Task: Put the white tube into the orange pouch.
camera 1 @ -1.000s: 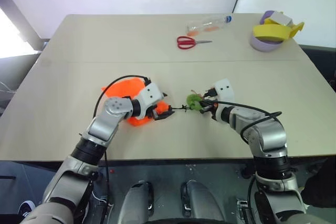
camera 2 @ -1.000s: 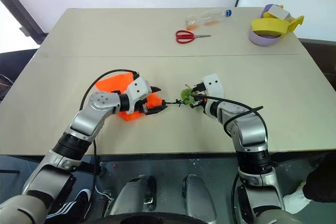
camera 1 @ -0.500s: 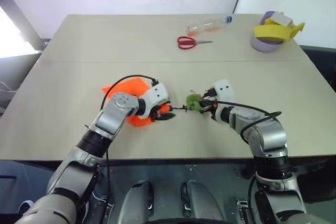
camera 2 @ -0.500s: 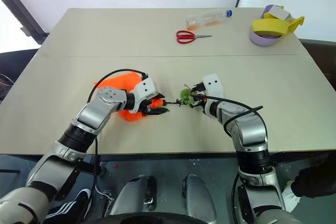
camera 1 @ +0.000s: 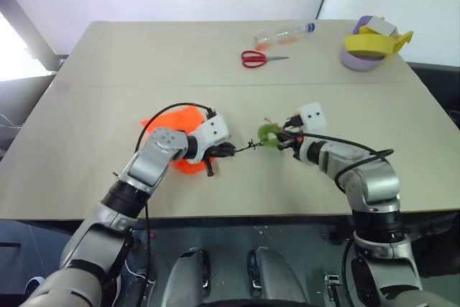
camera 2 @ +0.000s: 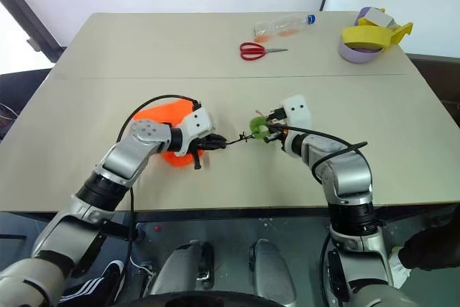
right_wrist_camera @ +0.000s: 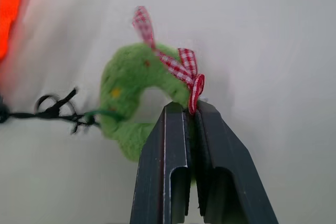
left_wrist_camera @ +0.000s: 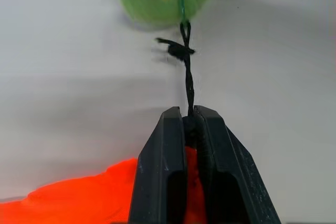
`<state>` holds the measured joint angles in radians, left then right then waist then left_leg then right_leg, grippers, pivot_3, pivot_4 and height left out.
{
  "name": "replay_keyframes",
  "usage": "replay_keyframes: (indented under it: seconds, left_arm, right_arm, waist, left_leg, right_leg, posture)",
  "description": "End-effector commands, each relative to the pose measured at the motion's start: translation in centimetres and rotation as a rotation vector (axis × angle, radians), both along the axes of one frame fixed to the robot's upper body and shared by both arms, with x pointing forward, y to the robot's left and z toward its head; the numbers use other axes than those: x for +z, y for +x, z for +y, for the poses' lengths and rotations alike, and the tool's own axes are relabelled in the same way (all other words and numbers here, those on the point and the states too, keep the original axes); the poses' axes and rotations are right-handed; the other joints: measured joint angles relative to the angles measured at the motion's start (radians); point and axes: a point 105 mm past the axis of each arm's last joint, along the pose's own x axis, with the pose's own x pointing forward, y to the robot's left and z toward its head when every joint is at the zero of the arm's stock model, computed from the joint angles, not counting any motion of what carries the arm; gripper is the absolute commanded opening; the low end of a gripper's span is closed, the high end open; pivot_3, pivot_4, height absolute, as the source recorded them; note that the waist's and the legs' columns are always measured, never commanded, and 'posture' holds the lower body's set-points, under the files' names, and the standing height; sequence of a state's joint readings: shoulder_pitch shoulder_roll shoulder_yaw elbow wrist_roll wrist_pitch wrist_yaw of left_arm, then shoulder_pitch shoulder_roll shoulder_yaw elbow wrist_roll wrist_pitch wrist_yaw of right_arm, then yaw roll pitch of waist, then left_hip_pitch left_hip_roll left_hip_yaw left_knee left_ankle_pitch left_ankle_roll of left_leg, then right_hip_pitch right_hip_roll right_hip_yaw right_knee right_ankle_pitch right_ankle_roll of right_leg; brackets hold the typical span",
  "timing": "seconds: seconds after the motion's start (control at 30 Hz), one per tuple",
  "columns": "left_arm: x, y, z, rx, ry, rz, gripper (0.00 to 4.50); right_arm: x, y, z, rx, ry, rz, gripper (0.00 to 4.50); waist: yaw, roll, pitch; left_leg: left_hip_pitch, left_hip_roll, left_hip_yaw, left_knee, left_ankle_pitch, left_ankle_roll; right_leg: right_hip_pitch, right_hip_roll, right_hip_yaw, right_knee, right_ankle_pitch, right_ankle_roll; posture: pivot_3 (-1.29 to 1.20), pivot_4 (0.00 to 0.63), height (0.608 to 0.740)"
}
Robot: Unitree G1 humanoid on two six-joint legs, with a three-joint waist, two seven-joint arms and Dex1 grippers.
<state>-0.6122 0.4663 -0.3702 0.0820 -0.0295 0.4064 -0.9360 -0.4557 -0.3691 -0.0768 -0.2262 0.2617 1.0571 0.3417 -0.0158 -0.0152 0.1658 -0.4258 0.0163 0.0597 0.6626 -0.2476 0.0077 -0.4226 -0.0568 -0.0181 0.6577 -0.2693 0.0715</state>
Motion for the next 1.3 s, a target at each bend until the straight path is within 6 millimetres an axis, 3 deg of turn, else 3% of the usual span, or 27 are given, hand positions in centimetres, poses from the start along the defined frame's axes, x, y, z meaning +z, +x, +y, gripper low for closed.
replay_keyframes:
  seconds: [0.03, 0.2, 0.4, 0.57, 0.67, 1.0, 1.1, 1.27, 1.3]
  left_arm:
    - [0.0, -0.1, 1.7, 0.021, 0.069, -0.063, 0.02]
    - [0.7, 0.0, 3.4, 0.032, 0.143, -0.165, 0.02]
    - [1.2, -0.2, 4.7, 0.032, 0.179, -0.220, 0.02]
    - [1.0, -0.9, 5.7, 0.050, 0.184, -0.207, 0.02]
    - [0.6, -1.1, 6.3, 0.059, 0.200, -0.194, 0.02]
    - [0.5, -1.3, 6.4, 0.045, 0.186, -0.174, 0.02]
    - [0.5, -1.5, 6.2, 0.023, 0.184, -0.179, 0.02]
    - [1.0, -1.2, 5.4, 0.074, 0.063, -0.124, 0.02]
    - [1.2, -1.5, 5.1, 0.070, 0.025, -0.092, 0.42]
  right_arm:
    - [2.2, 0.9, -3.1, -0.099, -0.007, -0.087, 0.00]
    - [3.2, 1.8, -6.1, -0.195, -0.029, -0.128, 0.00]
    - [3.6, 2.1, -7.9, -0.237, -0.061, -0.152, 0.00]
    - [3.7, 2.0, -7.9, -0.229, -0.067, -0.156, 0.00]
    - [3.5, 2.1, -9.4, -0.280, -0.104, -0.152, 0.00]
    - [3.4, 2.5, -12.9, -0.411, -0.181, -0.143, 0.00]
    - [3.2, 2.5, -12.8, -0.399, -0.197, -0.140, 0.00]
    - [2.4, 2.3, -8.9, -0.209, -0.142, -0.113, 0.00]
    - [2.4, 2.2, -8.1, -0.166, -0.134, -0.122, 0.34]
  waist:
    - [0.001, 0.000, 0.000]
    - [0.002, 0.000, 0.000]
    - [0.003, 0.000, 0.000]
    - [0.002, 0.000, 0.000]
    - [0.002, 0.000, 0.000]
    - [0.004, 0.000, 0.000]
    - [0.004, 0.000, 0.000]
    - [0.004, 0.000, 0.000]
    - [0.004, 0.000, 0.000]
  left_leg:
    - [0.000, 0.000, 0.000, 0.000, 0.000, 0.000]
    - [0.000, 0.000, 0.001, 0.000, 0.000, 0.000]
    - [0.000, 0.000, 0.001, 0.000, 0.000, 0.000]
    - [-0.001, 0.000, 0.002, 0.000, 0.000, 0.000]
    - [0.000, 0.000, 0.002, 0.000, 0.000, 0.000]
    - [-0.001, 0.000, 0.003, 0.000, 0.000, 0.001]
    - [-0.001, 0.000, 0.003, 0.000, 0.000, 0.001]
    - [-0.001, 0.000, 0.003, 0.000, 0.000, 0.001]
    - [-0.001, 0.000, 0.003, 0.000, 0.000, 0.001]
  right_leg:
    - [0.000, 0.000, 0.000, 0.000, 0.000, 0.000]
    - [0.000, -0.001, 0.000, 0.000, 0.000, 0.000]
    - [0.000, -0.001, 0.000, 0.000, 0.000, 0.000]
    - [-0.001, -0.002, 0.000, 0.000, 0.000, 0.000]
    - [-0.001, -0.002, 0.000, 0.000, 0.000, 0.000]
    - [-0.001, -0.002, 0.000, 0.000, 0.000, 0.000]
    - [-0.001, -0.002, 0.000, 0.000, 0.000, 0.000]
    - [-0.001, -0.002, 0.000, 0.000, 0.000, 0.000]
    - [-0.001, -0.002, 0.000, 0.000, 0.000, 0.000]
  posture:
    - [0.00, 0.150, 0.740]
    - [0.00, 0.150, 0.740]
    - [0.00, 0.150, 0.740]
    - [0.00, 0.150, 0.740]
    - [0.00, 0.150, 0.740]
    - [0.00, 0.150, 0.740]
    - [0.00, 0.150, 0.740]
    - [0.00, 0.150, 0.740]
    - [0.00, 0.150, 0.740]
